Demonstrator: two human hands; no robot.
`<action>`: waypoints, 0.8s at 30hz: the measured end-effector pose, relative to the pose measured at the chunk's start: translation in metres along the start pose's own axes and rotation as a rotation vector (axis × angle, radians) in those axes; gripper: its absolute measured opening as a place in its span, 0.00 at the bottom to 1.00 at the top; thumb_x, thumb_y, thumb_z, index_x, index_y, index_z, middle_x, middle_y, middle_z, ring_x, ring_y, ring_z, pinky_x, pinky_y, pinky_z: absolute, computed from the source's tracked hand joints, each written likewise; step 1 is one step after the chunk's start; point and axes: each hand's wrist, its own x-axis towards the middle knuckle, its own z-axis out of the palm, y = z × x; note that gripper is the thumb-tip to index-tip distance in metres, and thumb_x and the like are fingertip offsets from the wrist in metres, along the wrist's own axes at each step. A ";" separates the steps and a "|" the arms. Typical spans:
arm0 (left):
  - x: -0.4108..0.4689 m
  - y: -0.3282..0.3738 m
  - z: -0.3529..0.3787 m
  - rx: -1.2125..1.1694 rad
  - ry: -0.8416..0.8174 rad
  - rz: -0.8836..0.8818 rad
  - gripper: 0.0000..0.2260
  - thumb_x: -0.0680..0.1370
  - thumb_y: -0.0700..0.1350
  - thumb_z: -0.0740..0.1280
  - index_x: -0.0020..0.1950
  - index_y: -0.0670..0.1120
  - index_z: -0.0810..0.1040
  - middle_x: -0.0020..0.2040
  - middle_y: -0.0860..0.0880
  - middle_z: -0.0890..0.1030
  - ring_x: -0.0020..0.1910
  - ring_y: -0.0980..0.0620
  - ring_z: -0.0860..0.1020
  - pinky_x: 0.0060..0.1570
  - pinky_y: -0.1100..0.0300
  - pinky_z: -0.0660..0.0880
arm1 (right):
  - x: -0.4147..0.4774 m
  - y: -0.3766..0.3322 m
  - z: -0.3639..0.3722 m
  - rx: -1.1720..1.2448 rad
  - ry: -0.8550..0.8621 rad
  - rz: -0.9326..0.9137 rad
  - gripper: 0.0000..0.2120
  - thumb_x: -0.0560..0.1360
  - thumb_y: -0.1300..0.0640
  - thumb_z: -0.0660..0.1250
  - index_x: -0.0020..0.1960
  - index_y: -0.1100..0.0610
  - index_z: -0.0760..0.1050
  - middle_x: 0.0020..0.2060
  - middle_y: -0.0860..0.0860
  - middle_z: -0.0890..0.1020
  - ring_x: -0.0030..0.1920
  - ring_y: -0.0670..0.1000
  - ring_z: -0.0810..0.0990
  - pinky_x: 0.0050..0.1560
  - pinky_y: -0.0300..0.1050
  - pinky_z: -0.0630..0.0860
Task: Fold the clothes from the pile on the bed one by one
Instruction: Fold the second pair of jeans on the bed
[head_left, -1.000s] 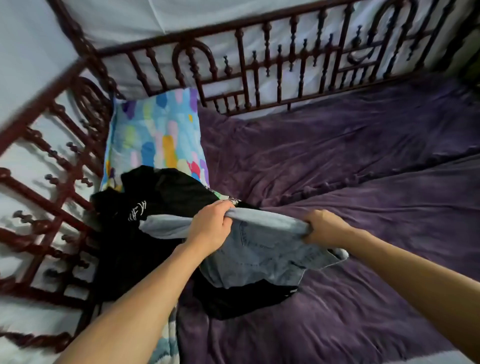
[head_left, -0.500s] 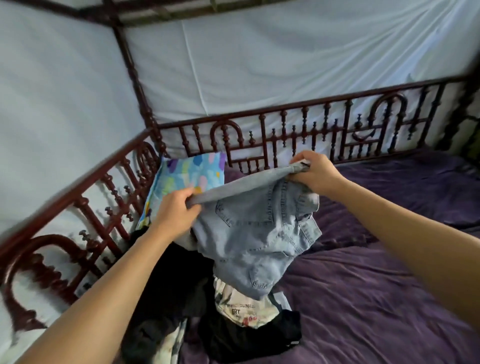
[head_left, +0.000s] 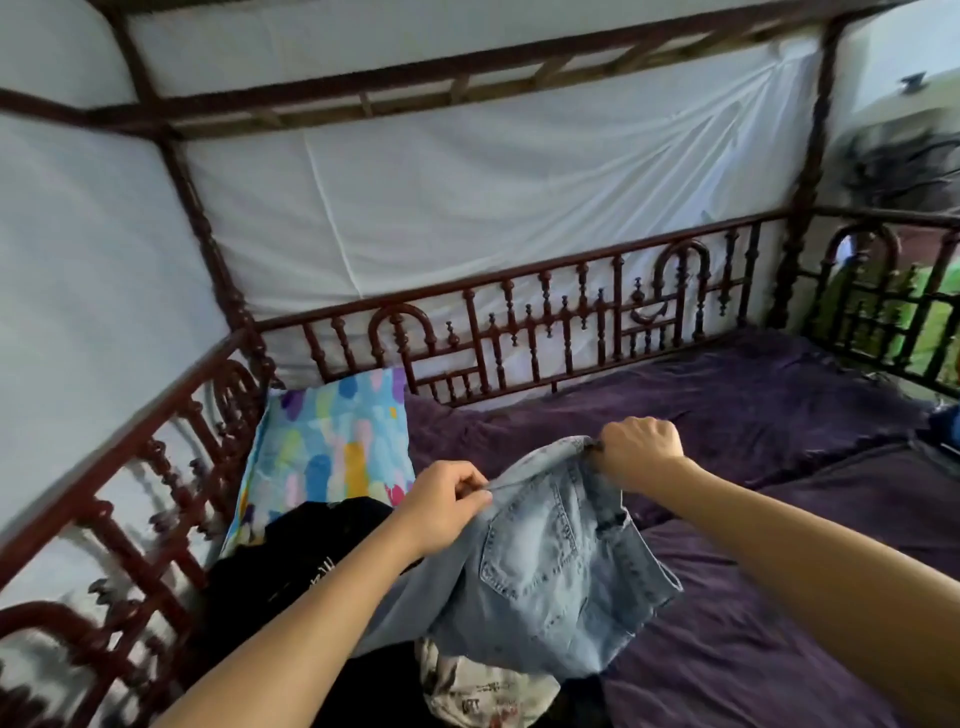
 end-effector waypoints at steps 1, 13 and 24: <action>-0.001 -0.003 0.004 -0.015 -0.031 0.003 0.03 0.77 0.44 0.68 0.47 0.45 0.81 0.40 0.48 0.82 0.38 0.54 0.77 0.45 0.55 0.75 | -0.003 -0.004 0.011 0.059 -0.073 0.059 0.16 0.76 0.46 0.60 0.55 0.53 0.78 0.54 0.54 0.81 0.54 0.58 0.80 0.46 0.48 0.72; -0.025 -0.055 0.027 -0.090 -0.348 0.059 0.02 0.74 0.44 0.70 0.46 0.49 0.80 0.36 0.58 0.78 0.35 0.65 0.74 0.41 0.68 0.72 | 0.006 -0.068 -0.004 1.907 -0.066 0.549 0.02 0.68 0.64 0.71 0.41 0.61 0.80 0.38 0.60 0.80 0.32 0.55 0.78 0.38 0.47 0.78; 0.046 -0.067 -0.063 -0.053 -0.147 0.055 0.39 0.68 0.55 0.75 0.75 0.52 0.61 0.72 0.49 0.67 0.69 0.50 0.68 0.66 0.57 0.67 | -0.038 -0.018 -0.151 1.455 -0.306 -0.038 0.11 0.54 0.71 0.61 0.31 0.59 0.76 0.35 0.56 0.77 0.31 0.51 0.78 0.27 0.40 0.76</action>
